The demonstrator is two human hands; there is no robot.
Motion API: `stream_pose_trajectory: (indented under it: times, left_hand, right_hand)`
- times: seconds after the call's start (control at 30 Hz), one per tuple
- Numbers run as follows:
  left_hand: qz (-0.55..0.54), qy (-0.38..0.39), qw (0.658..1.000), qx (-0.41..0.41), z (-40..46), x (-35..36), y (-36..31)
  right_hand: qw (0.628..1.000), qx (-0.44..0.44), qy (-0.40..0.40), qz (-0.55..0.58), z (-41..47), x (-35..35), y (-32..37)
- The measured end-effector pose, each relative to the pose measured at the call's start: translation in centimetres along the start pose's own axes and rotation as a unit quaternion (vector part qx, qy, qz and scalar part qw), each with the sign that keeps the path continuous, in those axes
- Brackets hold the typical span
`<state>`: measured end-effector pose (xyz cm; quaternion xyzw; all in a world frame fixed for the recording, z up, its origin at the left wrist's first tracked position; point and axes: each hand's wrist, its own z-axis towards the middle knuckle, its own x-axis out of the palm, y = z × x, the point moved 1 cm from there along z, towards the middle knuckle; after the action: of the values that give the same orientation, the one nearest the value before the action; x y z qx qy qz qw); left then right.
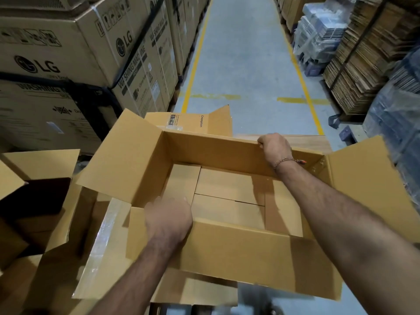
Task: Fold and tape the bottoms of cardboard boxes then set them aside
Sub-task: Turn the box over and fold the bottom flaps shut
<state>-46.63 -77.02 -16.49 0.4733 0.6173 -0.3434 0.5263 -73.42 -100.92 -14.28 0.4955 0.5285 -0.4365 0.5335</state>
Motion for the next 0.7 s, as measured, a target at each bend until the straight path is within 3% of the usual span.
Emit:
stream_pose_trajectory:
  times: [0.13, 0.2, 0.3, 0.43, 0.6, 0.7]
  left_hand:
    - [-0.003, -0.025, 1.0, 0.005, -0.3, 0.2, 0.2]
    - [-0.006, -0.037, 0.999, 0.008, -0.4, 0.2, 0.2]
    - [-0.016, -0.059, 0.998, 0.014, -0.6, 0.4, 0.3]
    - [-0.045, -0.08, 0.995, 0.026, -1.3, 0.5, 0.7]
    - [-0.175, -0.152, 0.972, 0.022, -2.2, 1.4, 1.5]
    - [-0.261, -0.223, 0.939, -0.024, -3.1, 1.8, 2.1]
  right_hand:
    - [0.994, -0.03, 0.074, -0.07, -0.9, -1.6, 1.1]
    - [0.994, -0.052, 0.063, -0.076, -2.6, -2.1, 1.6]
    - [0.997, -0.071, 0.007, -0.006, -7.0, -2.7, 2.9]
    - [0.994, -0.059, 0.029, 0.093, -15.0, -2.8, 4.0]
    - [0.988, -0.011, 0.071, 0.139, -21.7, -1.6, 2.3]
    - [0.988, 0.023, 0.029, 0.152, -24.2, -1.4, 0.4]
